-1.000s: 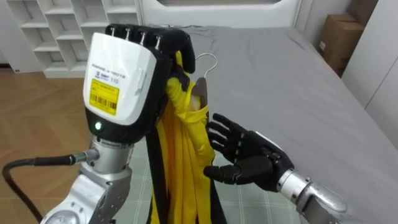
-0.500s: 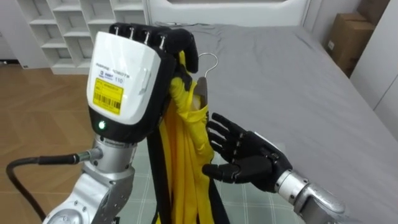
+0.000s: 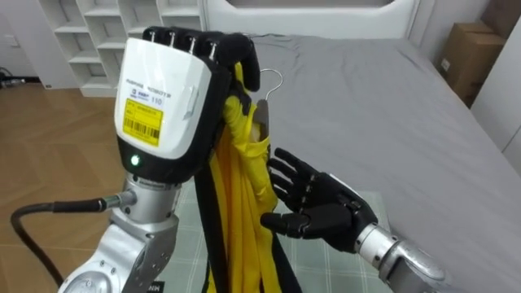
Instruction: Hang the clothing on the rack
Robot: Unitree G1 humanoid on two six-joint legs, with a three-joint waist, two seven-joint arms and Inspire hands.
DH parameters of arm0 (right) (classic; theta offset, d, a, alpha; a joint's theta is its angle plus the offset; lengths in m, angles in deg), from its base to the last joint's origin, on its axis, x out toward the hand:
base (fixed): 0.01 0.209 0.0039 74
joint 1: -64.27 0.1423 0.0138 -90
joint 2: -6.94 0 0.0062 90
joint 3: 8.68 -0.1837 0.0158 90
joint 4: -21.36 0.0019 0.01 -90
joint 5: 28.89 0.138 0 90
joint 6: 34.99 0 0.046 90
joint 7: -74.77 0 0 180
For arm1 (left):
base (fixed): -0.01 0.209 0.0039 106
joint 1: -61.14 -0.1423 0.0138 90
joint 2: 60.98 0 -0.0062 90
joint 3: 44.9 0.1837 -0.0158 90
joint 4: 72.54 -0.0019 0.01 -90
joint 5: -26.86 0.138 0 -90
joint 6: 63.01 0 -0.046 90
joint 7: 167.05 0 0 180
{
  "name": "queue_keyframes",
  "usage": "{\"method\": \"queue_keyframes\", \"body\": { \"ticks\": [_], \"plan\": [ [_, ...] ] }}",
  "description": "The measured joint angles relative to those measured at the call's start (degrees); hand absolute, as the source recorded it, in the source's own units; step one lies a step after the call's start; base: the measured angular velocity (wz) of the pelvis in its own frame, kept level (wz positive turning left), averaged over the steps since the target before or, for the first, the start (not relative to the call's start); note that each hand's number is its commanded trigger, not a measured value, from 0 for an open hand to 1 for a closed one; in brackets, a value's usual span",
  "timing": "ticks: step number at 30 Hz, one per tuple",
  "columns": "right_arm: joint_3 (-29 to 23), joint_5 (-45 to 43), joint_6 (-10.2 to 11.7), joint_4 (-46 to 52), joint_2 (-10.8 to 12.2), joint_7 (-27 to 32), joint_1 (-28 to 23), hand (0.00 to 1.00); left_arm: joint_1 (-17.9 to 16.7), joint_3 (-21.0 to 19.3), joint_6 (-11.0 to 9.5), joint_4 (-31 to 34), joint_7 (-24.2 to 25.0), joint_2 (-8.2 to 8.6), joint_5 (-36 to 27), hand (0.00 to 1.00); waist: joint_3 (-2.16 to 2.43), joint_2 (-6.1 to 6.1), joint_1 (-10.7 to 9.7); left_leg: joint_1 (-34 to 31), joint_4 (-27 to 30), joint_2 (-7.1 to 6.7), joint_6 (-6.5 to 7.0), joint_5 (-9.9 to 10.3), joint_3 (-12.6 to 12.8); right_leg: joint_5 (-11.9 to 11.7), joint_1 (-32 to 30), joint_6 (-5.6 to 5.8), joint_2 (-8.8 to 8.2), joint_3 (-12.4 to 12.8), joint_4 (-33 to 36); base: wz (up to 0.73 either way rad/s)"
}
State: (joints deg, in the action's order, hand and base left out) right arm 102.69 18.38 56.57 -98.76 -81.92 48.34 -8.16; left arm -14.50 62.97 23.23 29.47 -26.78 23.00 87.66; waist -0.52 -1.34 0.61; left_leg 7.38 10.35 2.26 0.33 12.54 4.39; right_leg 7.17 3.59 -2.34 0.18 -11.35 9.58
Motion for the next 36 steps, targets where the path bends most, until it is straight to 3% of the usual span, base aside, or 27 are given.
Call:
{"method": "queue_keyframes", "body": {
  "ticks": [11, 20, 32, 36],
  "plan": [
    [-0.04, -0.19, 0.01, -5.46, 0.04, 0.11, -0.01, 0.0, 2.0, 0.15, -0.06, 2.96, 0.45, -0.17, -0.13, 1.0, 0.0, -0.02, -0.34, 0.09, 0.4, -0.59, 0.02, -0.01, -0.32, 0.19, 0.69, 0.27, -0.22, -0.02, -0.64, 0.01],
    [-0.07, -0.58, 0.01, -10.52, 0.56, 0.36, 0.0, 0.0, 2.07, 0.66, -0.11, 3.87, 3.09, 0.86, -0.14, 1.0, -0.02, 0.11, -0.53, 0.15, 0.33, -0.65, 0.02, -0.01, -0.58, 0.2, 1.31, 0.28, -0.26, -0.64, -1.54, 0.02],
    [-0.02, -2.71, 0.13, -12.43, -0.7, 1.26, 0.0, 0.0, 2.11, 1.82, -2.15, 4.63, 4.23, 0.7, -0.13, 1.0, -0.09, 0.53, -0.49, 0.11, 0.05, -0.7, 0.01, -0.01, -1.28, 0.29, 1.39, 0.43, -0.26, -0.99, -1.82, 0.0],
    [-0.03, -4.04, 0.13, -12.73, -0.51, 2.06, 0.0, 0.0, 2.4, 1.85, -2.77, 5.08, 4.23, 1.35, -0.34, 1.0, -0.11, 0.64, -0.43, 0.17, -0.06, -0.7, 0.01, -0.01, -1.29, 0.3, 1.39, 0.44, -0.25, -0.95, -1.81, 0.0]
  ]
}}
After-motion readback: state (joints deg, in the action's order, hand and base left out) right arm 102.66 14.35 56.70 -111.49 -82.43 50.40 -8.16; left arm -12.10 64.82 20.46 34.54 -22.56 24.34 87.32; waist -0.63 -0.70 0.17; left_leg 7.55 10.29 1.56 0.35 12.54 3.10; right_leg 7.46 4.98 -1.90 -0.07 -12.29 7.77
